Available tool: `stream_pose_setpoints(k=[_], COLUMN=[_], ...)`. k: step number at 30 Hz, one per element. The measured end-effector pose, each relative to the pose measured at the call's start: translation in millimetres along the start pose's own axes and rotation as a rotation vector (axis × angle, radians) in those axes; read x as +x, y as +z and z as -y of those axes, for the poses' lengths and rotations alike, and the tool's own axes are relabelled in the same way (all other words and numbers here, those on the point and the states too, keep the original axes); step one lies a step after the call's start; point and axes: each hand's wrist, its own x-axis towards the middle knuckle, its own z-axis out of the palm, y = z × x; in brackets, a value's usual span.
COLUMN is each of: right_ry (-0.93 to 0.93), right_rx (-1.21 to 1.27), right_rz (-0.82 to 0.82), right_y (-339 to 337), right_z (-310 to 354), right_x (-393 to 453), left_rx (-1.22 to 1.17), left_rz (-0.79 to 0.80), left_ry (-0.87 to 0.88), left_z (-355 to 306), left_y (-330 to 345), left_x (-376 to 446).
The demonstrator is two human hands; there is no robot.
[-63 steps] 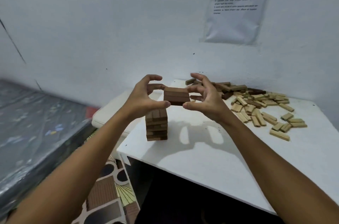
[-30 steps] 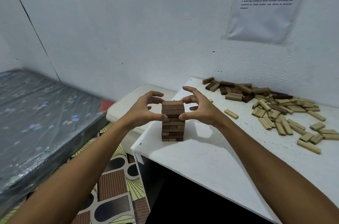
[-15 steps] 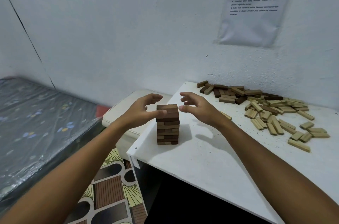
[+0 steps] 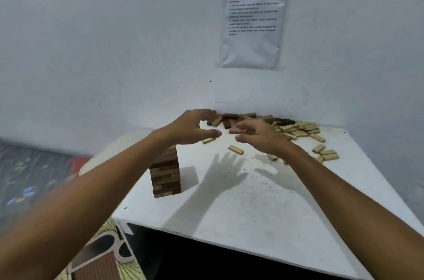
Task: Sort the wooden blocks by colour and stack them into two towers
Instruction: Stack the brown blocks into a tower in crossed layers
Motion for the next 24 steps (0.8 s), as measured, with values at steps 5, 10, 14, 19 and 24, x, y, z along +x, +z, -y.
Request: stream_pose_setpoints(k=[5, 10, 14, 19, 24], right_ry=[0.08, 0.151, 0.206, 0.257, 0.228], right_rx=[-0.066, -0.066, -0.076, -0.113, -0.15], right_rz=[-0.038, -0.066, -0.068, -0.088, -0.161], right_y=[-30, -48, -57, -61, -69], right_z=[-33, -65, -93, -126, -155], right_x=[-22, -40, -38, -23, 8], left_rx=[-0.023, -0.078, -0.085, -0.084, -0.105], left_rz=[0.072, 0.182, 0.202, 0.128, -0.097], left_ry=[0.099, 0.108, 0.057, -0.04, -0.192], left_z=[-34, -47, -36, -12, 26], left_y=[43, 88, 119, 146, 160], left_x=[32, 58, 78, 101, 134])
